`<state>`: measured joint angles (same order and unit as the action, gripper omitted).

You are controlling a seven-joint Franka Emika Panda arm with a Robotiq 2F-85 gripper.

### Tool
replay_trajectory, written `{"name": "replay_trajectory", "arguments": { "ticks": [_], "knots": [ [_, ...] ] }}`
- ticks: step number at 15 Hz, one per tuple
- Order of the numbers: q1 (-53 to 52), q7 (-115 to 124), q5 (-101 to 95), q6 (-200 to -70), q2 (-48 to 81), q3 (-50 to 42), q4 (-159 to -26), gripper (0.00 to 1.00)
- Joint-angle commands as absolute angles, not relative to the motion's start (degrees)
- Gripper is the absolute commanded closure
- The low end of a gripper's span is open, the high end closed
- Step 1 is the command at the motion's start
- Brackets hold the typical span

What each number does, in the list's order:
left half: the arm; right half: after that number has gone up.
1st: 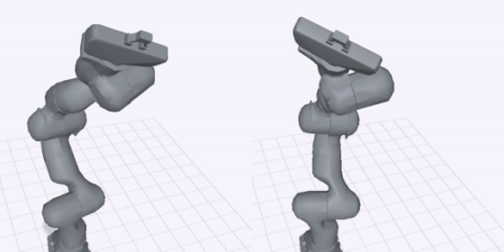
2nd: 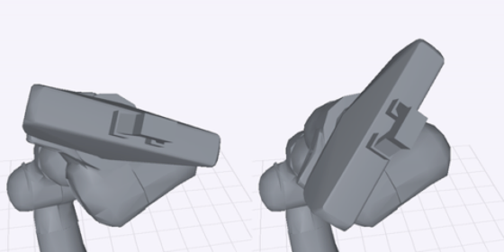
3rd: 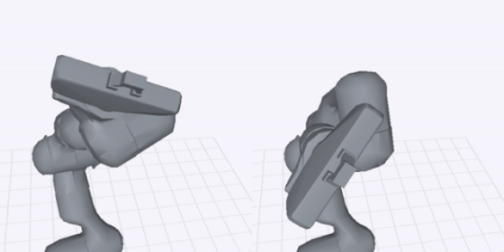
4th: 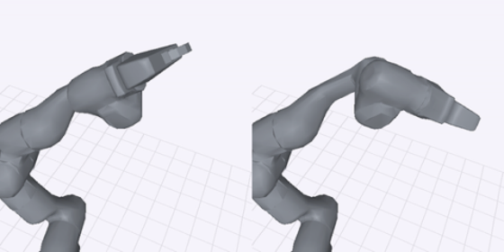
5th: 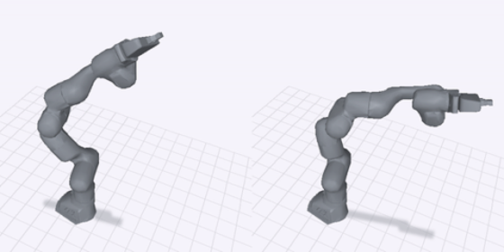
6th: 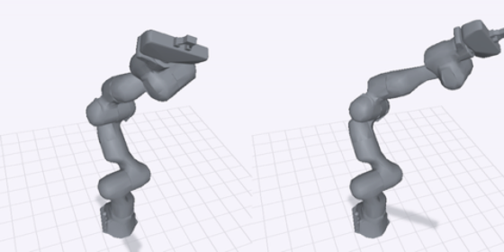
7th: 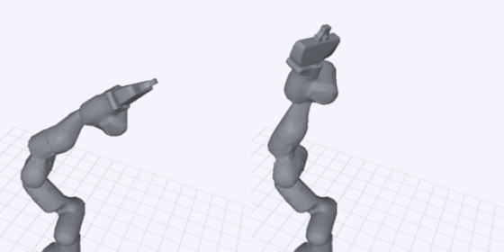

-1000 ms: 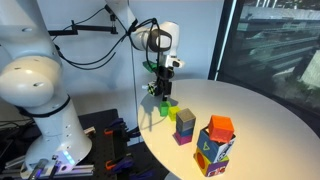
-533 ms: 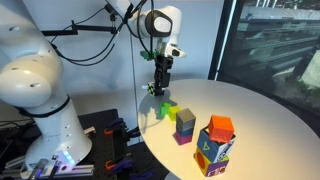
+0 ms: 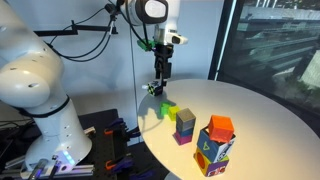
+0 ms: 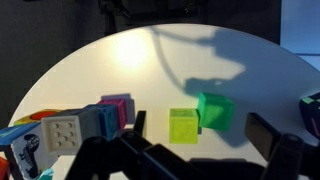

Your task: Unstack the green blocks

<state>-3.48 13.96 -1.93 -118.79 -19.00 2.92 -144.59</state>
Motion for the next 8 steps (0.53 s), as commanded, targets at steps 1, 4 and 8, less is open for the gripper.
{"name": "replay_trajectory", "arguments": {
  "ticks": [1,4,8],
  "knots": [
    [-2.8,10.9,0.0,-121.9,-23.5,2.5,-147.5,0.00],
    [-2.5,12.3,-0.5,-121.5,-21.9,3.4,-146.4,0.00],
    [-2.5,12.3,-0.5,-121.6,-22.0,3.6,-146.7,0.00]
  ]
}}
